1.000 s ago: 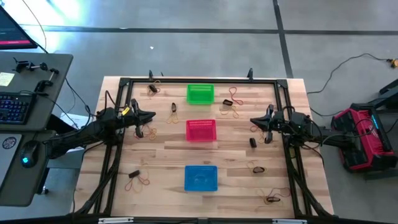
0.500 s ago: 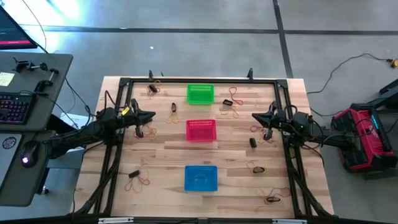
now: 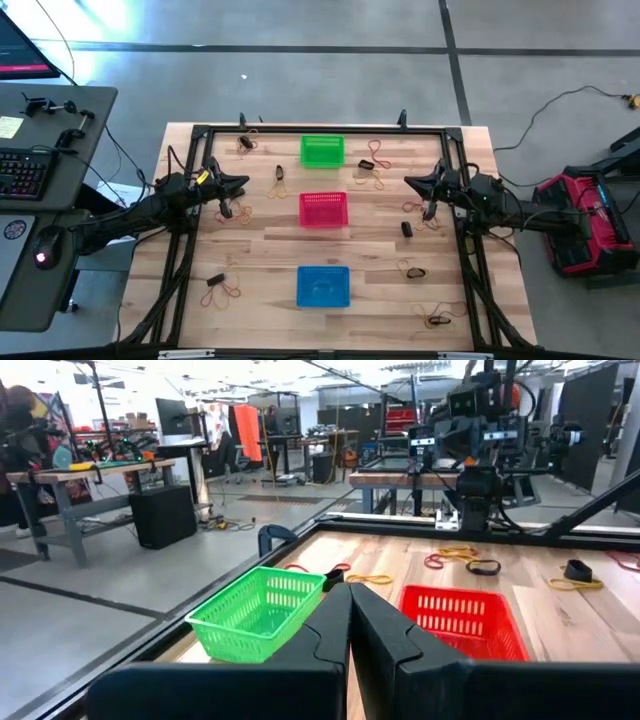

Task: Sort rubber bands into baskets
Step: Put the black rubber band into the red bin

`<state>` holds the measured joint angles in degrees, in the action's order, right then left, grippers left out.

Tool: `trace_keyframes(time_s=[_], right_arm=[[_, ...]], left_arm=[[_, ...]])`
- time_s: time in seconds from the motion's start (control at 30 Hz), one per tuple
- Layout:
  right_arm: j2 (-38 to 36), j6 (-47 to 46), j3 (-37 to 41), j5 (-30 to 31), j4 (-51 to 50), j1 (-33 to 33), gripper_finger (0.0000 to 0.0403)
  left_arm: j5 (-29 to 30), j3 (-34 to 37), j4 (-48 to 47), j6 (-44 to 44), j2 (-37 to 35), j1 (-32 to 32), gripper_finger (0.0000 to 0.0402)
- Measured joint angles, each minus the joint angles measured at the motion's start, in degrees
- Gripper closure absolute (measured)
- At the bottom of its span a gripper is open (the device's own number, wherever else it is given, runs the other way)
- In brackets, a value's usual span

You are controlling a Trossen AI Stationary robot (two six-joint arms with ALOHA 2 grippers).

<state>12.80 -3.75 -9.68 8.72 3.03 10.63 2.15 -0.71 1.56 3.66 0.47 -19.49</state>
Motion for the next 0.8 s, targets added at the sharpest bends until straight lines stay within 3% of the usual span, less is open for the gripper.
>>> trace_keyframes(time_s=[0.17,0.53,0.8], right_arm=[[9.30,-0.32,-6.93,4.28,-5.51,0.01,0.0402],[30.34,-1.32,-17.08,11.04,-6.78,0.31,0.0402],[43.86,-5.18,-18.53,3.48,-4.52,7.11,0.0402]], left_arm=[[0.04,0.00,0.00,0.02,0.00,0.00,0.0401],[1.16,0.00,0.00,0.27,0.00,0.00,0.0401],[2.91,0.00,-0.02,1.97,0.00,0.00,0.0402]])
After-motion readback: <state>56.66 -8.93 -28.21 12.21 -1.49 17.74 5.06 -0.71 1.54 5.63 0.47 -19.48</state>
